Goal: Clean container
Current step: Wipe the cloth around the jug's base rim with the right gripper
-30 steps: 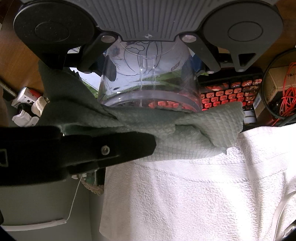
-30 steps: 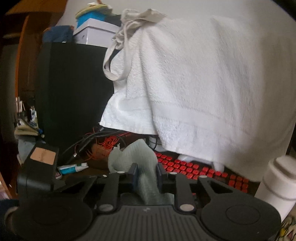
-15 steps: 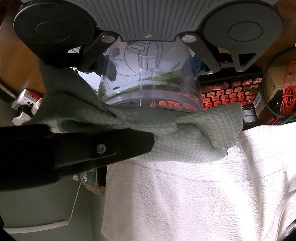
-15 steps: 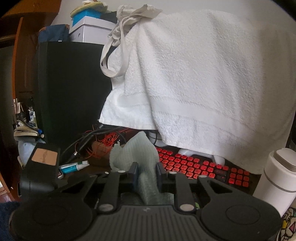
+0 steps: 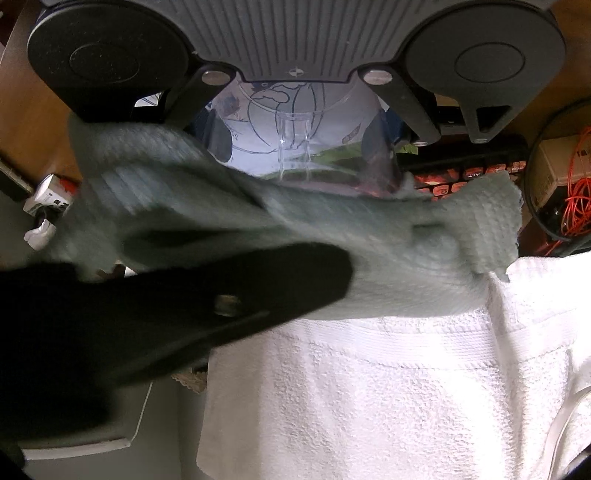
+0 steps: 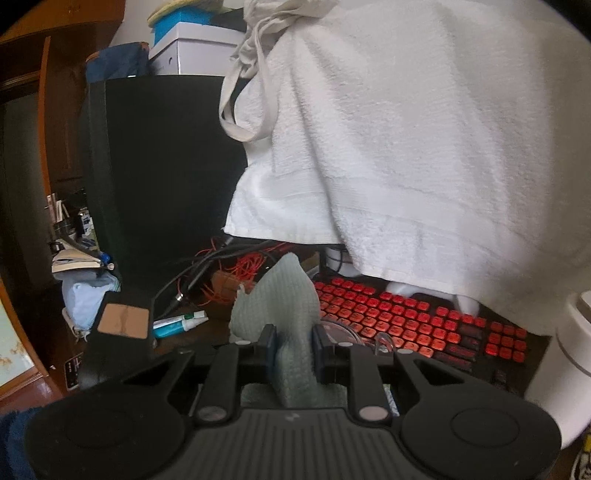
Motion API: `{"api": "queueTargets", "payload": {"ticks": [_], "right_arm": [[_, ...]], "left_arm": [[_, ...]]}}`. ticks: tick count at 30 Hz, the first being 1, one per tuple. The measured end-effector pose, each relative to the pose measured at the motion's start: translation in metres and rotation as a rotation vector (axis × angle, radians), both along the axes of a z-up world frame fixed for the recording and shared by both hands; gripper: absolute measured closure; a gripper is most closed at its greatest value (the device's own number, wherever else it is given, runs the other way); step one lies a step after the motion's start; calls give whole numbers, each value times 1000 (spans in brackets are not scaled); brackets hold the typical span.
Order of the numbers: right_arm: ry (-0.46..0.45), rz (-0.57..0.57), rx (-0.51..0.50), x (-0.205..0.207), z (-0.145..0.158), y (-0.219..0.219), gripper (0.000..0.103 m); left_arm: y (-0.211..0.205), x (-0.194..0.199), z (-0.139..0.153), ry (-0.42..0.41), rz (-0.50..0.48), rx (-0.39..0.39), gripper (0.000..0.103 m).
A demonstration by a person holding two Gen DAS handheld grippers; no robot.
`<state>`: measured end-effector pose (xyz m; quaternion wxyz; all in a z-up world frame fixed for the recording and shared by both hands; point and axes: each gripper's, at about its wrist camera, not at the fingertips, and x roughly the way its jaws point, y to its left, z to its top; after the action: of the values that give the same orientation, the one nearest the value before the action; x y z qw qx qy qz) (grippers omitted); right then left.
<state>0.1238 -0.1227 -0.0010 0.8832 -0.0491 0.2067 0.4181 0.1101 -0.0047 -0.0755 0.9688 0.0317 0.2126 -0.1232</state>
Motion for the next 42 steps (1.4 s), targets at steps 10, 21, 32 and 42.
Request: {"api": "queueTargets", "payload": {"ticks": [10, 21, 32, 42], "right_arm": [[-21, -15, -41, 24, 2, 4, 84], [42, -31, -9, 14, 3, -27, 84], [20, 67, -49, -2, 6, -9, 85], [-2, 119, -84, 16, 8, 13, 85]], "left_arm": [[1, 1, -1, 0, -1, 2, 20], [1, 6, -2, 1, -1, -1, 20], [-6, -10, 3, -1, 4, -1, 20], [-5, -8, 2, 0, 10, -3, 20]]}}
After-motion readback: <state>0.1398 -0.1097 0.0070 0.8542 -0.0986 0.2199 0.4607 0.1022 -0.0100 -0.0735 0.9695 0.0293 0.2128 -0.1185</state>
